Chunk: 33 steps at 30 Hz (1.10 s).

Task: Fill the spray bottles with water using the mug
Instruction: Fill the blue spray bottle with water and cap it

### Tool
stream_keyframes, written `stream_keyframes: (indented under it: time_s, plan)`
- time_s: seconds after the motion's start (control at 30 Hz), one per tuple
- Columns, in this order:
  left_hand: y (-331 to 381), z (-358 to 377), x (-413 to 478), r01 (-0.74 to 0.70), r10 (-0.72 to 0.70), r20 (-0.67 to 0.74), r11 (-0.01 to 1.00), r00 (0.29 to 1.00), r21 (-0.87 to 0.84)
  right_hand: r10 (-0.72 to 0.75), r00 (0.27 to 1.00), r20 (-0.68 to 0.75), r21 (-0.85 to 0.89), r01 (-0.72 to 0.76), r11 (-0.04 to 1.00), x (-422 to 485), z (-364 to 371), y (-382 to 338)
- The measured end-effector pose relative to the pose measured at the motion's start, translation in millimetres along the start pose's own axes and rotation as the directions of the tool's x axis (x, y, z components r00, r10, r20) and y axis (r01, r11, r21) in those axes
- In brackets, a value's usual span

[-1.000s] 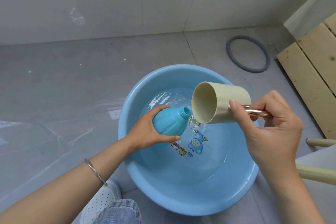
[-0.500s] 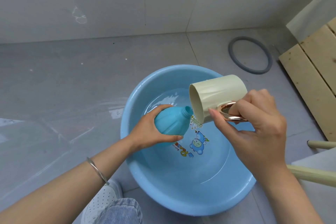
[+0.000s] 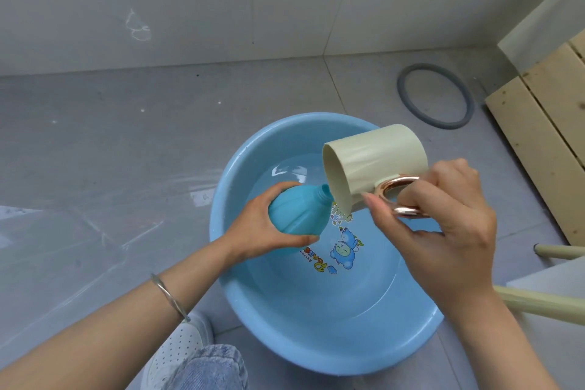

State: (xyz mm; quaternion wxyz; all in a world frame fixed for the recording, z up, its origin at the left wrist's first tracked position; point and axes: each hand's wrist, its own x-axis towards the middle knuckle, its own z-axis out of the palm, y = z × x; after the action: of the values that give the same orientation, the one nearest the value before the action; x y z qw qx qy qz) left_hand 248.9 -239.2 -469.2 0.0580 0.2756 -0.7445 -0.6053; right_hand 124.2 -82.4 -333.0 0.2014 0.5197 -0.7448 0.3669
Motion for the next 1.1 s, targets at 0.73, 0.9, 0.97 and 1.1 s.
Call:
stream_keyframes:
  time_s: [0.73, 0.9, 0.97, 1.1]
  plan:
    - [233, -40, -32, -0.294, 0.285, -0.069, 0.923, 0.956, -0.247, 0.925, 0.356, 0.132, 0.901, -0.433, 0.038, 48, -149, -26]
    - [315, -27, -56, -0.342, 0.345, -0.050, 0.880, 0.937, -0.329, 0.917, 0.399, 0.017, 0.923, -0.358, 0.138, 67, -232, -37]
    - [341, -14, -67, -0.350, 0.358, -0.045, 0.866, 0.933, -0.358, 0.919, 0.394, -0.032, 0.927, -0.332, 0.175, 65, -261, -31]
    - [378, 16, -86, -0.370, 0.400, 0.005, 0.852, 0.916, -0.370, 0.934, 0.349, -0.079, 0.903, -0.372, 0.216, 44, -297, -17]
